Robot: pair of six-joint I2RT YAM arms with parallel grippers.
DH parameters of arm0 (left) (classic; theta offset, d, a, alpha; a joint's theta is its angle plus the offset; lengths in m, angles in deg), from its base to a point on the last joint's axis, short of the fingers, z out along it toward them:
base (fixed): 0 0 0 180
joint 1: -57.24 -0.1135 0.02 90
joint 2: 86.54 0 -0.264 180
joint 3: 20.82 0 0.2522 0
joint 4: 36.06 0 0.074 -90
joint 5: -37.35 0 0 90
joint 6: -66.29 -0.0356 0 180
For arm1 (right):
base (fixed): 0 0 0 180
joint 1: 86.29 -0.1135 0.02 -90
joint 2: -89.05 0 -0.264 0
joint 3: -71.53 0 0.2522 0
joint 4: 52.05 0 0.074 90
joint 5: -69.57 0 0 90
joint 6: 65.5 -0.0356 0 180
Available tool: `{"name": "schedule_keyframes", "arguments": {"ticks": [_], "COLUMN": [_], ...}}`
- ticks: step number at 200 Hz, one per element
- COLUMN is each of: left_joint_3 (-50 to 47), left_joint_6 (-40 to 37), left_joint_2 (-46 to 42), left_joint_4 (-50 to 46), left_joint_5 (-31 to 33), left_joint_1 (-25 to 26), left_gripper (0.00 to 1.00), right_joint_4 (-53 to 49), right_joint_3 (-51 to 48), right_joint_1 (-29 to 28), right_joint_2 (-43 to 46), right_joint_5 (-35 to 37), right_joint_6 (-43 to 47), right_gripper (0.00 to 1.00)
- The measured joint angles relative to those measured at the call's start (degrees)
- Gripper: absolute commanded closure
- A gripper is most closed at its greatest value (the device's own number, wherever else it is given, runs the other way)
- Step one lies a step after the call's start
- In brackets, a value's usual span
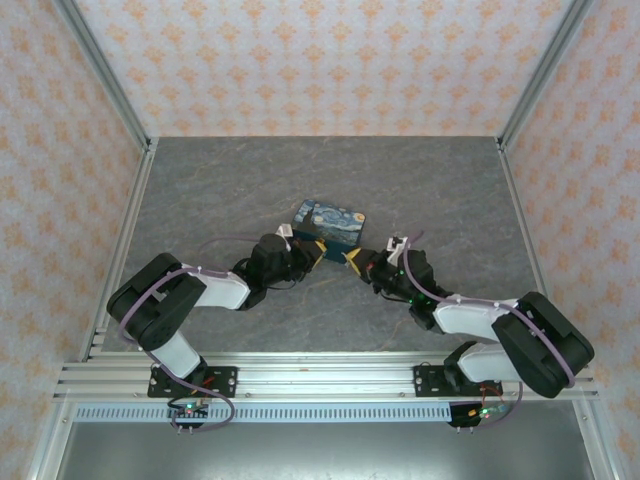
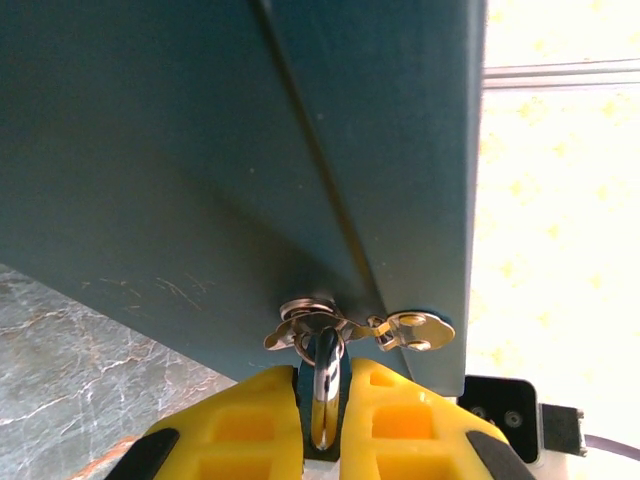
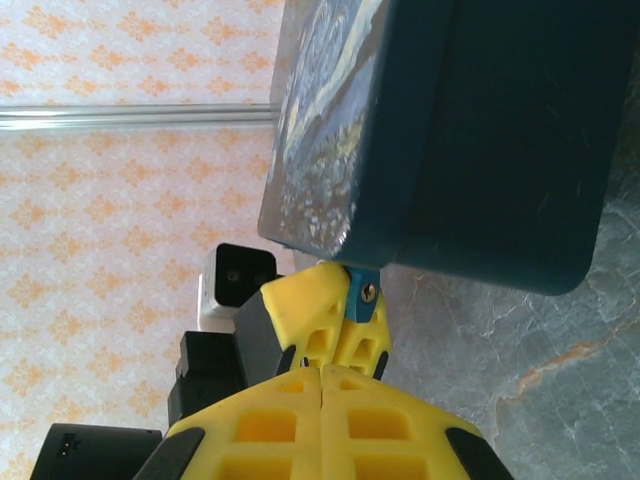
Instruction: Unlock a padlock with a key
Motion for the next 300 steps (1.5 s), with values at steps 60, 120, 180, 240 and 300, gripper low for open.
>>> {"name": "schedule_keyframes", "arguments": {"ticks": [60, 120, 180, 240, 300], "left_joint_3": [-1.14, -0.92, 0.17, 0.90, 1.18], "left_joint_6": [2.54, 2.91, 2.95, 4.52, 5.77], "left_joint_2": [0.02, 0.35, 2.01, 3.67, 3.67], "left_joint_4": [2.34, 2.93, 4.20, 5.68, 5.86], "left_joint_5": [1.07, 0.46, -2.34, -4.17, -5.11], "left_joint_1": [0.02, 0.02, 0.02, 0.00, 0.00], "left_gripper": [1.00, 1.00, 1.00, 1.00, 1.00], "right_joint_4": [0.33, 3.30, 5.20, 5.84, 5.66], "right_joint_3": [0.00, 0.04, 0.87, 1.73, 1.79], "right_joint_1": [-0.76, -1.42, -1.42, -1.42, -1.42], "right_joint_2": [-3.19, -8.20, -9.31, -10.10, -10.10], "right_joint_5": [0.57, 0.13, -0.09, -0.07, 0.02], "right_joint_6": [-0.81, -0.90, -1.05, -1.01, 0.35], "right_gripper": [1.00, 1.00, 1.00, 1.00, 1.00]}}
